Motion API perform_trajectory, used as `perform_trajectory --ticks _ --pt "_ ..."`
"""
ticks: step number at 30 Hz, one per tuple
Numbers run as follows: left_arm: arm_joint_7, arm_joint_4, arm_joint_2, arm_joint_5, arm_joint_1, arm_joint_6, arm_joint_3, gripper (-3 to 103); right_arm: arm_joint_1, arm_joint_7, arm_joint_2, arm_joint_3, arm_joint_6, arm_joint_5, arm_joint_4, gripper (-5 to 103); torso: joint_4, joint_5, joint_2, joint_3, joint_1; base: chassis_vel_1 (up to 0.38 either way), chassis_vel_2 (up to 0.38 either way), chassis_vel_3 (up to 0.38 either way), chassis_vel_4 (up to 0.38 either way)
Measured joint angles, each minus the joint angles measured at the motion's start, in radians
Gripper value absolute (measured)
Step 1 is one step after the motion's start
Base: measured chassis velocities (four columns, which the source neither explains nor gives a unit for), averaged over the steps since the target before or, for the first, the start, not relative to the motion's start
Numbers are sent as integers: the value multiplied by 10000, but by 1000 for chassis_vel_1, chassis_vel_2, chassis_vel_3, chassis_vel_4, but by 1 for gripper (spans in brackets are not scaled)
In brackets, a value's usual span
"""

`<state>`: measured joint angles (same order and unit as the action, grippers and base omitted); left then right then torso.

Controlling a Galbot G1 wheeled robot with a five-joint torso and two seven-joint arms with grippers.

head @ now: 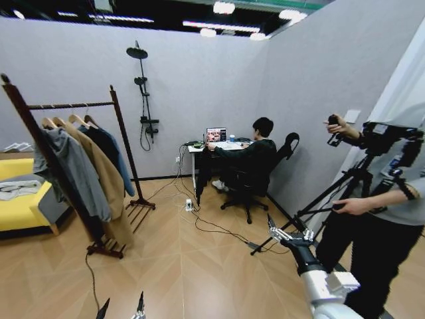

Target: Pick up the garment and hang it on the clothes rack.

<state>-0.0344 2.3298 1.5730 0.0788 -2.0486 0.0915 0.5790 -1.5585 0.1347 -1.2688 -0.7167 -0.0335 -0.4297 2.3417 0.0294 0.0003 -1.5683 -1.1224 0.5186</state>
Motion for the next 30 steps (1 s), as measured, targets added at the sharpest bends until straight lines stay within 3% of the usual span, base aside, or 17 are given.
perform_trajectory --ticks 16,17,20,22,23,24,28,30 --pt "0 0 0 0 0 0 0 100 140 -305 -138 257 483 484 -241 100 3 -9 2 -1 2 -348 271 352 -274" --pt "0 1 1 0 0 0 -2 100 143 -320 -137 255 484 499 -271 100 -2 6 3 -3 6 -378 370 347 -366" --pt "0 0 0 0 1 0 0 100 183 -328 -126 227 486 518 -305 100 3 -12 2 -1 5 -342 359 373 -350" --pt "1 0 0 0 1 0 0 100 197 -328 -121 222 486 519 -320 100 5 -9 2 -1 5 -319 339 313 -340" --pt "0 0 1 0 0 0 2 100 219 -328 -118 223 486 532 -337 100 -3 11 4 -3 6 -268 338 256 -320" --pt "2 0 0 0 0 0 -1 100 221 -328 -119 228 486 542 -344 100 2 -10 1 -1 4 -260 338 265 -330" --pt "1 0 0 0 0 0 -1 100 232 -317 -128 242 486 552 -373 100 4 6 -2 1 -3 -243 358 235 -375" --pt "2 0 0 0 0 0 0 100 233 -313 -127 238 487 552 -373 100 3 -8 -3 2 -4 -225 399 206 -452"
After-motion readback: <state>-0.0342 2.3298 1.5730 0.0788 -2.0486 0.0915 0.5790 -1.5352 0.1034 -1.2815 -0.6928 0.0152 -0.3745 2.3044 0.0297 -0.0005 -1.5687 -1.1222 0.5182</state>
